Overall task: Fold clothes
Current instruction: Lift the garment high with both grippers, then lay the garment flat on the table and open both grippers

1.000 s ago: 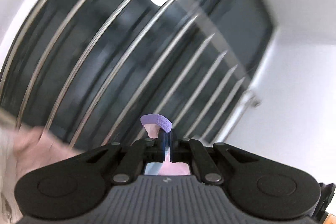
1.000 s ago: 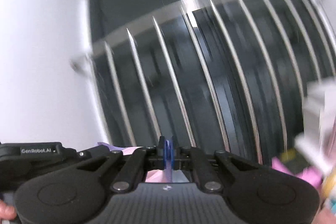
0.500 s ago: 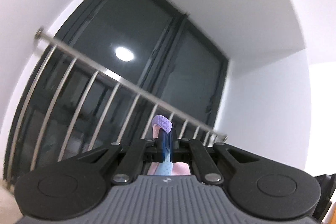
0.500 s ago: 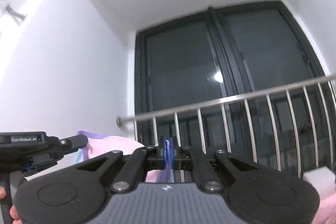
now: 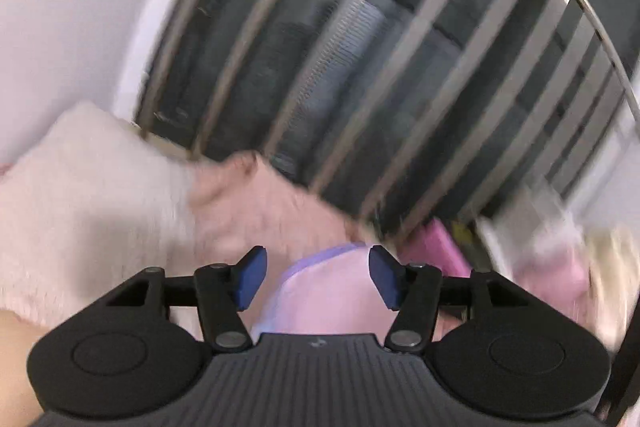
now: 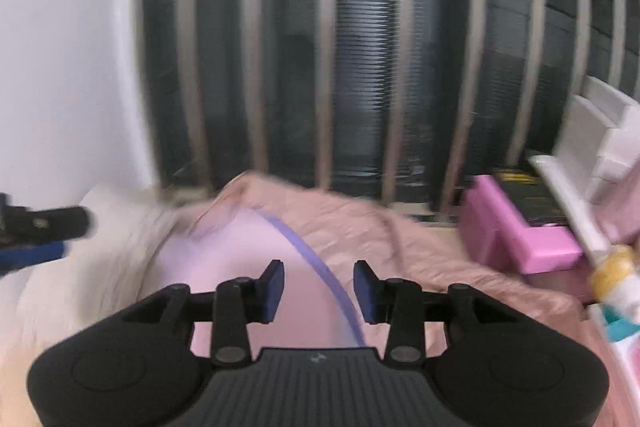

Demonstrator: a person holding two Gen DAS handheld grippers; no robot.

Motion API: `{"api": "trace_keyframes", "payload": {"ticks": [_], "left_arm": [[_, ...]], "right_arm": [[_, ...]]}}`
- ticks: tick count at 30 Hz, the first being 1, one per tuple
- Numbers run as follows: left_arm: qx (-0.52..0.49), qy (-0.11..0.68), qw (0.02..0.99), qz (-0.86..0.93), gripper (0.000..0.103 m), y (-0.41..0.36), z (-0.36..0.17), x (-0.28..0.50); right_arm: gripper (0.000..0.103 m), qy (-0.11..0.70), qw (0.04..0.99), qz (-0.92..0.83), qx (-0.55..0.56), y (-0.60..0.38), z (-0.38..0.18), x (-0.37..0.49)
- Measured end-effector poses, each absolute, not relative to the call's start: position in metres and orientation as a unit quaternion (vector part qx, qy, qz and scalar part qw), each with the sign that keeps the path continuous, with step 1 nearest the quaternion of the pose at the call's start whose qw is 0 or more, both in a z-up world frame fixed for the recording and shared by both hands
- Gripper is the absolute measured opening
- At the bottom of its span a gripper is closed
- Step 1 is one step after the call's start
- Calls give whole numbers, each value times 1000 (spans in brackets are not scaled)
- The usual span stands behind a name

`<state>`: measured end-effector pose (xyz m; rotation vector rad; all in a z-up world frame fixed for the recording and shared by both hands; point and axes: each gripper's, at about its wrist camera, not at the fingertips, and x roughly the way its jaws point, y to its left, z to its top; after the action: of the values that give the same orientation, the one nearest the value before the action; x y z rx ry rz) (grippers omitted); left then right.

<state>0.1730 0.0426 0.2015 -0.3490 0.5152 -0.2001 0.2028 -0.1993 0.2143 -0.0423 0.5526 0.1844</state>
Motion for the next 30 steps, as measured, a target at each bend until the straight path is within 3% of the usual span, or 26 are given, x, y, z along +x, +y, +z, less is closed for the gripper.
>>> {"api": "trace_keyframes", "payload": {"ticks": [2,6,11,14,17,19,20,21,22,23,24,30], "left_arm": [[-111,257,955,-101,59,30,177,129],[-49,276,944,-175,72,10,119,15],[-33,332,906,-260,73,-23,57,-96],[-27,347,896,-277,73,-40,35,-120],[-3,373,892,-257,58,-51,24,-119],[4,381,892,-242,30,-49,20,-118],[-4,382,893,-237,23,-45,21,-114],[-30,384,892,-237,8,-38,22,-110],[-64,385,889,-239,2,-29,23,-106],[-98,386,885,-240,2,-21,24,-102],[-131,386,881,-242,2,-12,24,-98],[-388,302,843,-217,2,61,34,-77]], "right_arm": [[39,272,955,115,-31,-204,189,169],[52,272,937,221,2,-232,147,56],[51,313,905,287,8,-264,74,-78],[41,353,881,311,47,-269,47,-106],[29,355,882,307,31,-263,39,-114],[25,357,881,309,13,-254,34,-111],[25,361,880,308,5,-249,30,-108],[23,362,880,309,-2,-246,29,-110],[20,364,879,309,-8,-243,27,-111],[7,362,880,308,-12,-240,23,-111],[4,360,881,306,-15,-238,21,-112],[3,299,914,268,61,-260,52,-104]]}}
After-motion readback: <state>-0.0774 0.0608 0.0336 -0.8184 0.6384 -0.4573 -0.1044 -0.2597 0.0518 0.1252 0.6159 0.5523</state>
